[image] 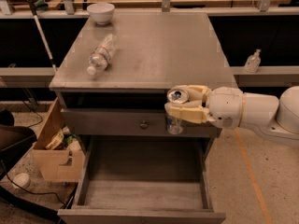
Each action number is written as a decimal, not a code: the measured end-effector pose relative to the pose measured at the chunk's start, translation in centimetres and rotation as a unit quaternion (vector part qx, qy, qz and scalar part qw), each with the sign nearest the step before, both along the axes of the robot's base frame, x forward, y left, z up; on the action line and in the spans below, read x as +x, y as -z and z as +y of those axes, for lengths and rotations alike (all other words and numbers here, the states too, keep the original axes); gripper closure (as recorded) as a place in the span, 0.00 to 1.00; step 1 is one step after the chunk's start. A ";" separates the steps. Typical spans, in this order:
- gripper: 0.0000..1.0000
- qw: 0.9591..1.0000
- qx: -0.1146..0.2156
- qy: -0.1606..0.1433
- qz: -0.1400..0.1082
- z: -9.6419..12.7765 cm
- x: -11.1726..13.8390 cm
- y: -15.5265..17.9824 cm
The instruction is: Place redbull can into middle drawer
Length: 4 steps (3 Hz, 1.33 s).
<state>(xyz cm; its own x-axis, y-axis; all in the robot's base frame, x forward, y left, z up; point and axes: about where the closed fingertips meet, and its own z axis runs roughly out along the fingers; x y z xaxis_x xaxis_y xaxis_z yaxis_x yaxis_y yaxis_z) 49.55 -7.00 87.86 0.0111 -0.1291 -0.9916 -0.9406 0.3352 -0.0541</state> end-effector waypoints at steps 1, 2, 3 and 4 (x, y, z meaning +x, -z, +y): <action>1.00 1.000 0.000 0.000 0.000 0.0 0.0 0.0; 1.00 1.000 0.018 0.012 -0.006 0.7 -0.7 3.1; 1.00 0.999 0.034 0.013 0.001 2.2 -1.5 11.6; 1.00 0.999 0.034 -0.010 0.004 4.1 -1.0 19.4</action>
Offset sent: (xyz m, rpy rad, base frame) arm -0.0235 0.0162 -0.1098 0.1255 -0.0370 -0.0946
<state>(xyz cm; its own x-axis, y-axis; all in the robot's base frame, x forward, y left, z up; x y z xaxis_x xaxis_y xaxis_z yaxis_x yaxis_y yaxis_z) 48.60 -2.90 68.49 0.0058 -0.0611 -0.9981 -0.9475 0.3187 -0.0250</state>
